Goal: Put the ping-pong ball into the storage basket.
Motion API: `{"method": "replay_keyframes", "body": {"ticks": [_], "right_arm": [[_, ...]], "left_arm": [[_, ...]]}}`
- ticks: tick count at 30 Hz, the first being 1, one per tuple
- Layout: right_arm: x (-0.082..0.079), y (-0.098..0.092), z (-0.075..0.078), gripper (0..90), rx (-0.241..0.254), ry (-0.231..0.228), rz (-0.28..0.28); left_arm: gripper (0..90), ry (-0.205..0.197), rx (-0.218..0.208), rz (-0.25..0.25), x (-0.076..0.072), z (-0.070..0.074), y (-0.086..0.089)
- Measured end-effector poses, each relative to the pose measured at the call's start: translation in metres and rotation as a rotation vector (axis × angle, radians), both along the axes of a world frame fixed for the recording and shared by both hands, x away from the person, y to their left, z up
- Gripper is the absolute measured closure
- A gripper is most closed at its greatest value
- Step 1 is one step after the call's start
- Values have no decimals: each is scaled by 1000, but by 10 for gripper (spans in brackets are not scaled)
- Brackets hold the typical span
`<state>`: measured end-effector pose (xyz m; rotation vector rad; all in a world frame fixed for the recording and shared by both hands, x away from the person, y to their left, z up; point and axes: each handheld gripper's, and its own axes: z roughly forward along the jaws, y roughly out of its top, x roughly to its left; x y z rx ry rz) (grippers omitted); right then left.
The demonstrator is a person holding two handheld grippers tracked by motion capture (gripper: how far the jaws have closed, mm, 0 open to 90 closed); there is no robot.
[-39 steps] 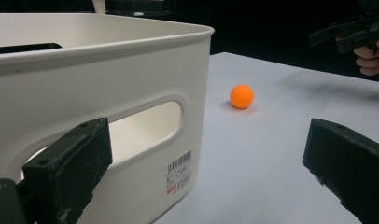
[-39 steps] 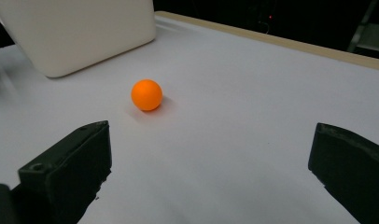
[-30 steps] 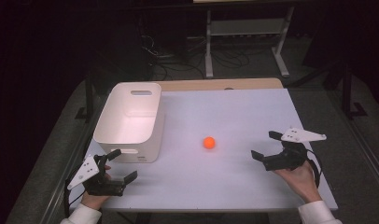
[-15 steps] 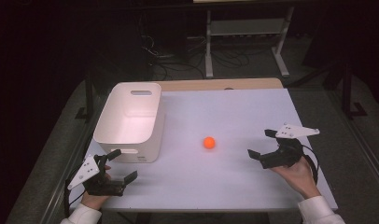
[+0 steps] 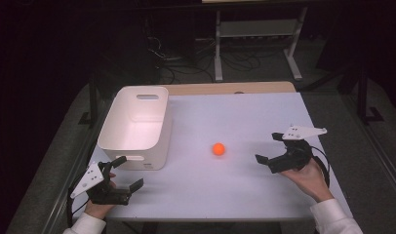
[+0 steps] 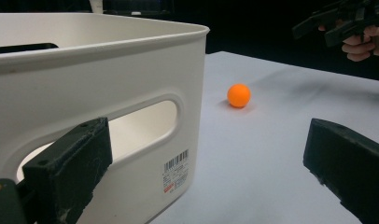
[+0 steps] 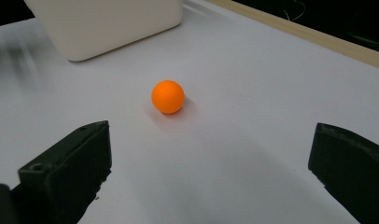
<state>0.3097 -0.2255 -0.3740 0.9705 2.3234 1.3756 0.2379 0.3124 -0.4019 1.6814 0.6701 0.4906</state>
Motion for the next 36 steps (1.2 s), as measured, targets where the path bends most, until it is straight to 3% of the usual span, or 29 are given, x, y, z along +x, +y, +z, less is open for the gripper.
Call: {"method": "replay_keyframes", "body": {"ticks": [36], "right_arm": [[33,29,12,0,-53,59,120]], "left_arm": [[7,6,0,-9,0,0,0]]}}
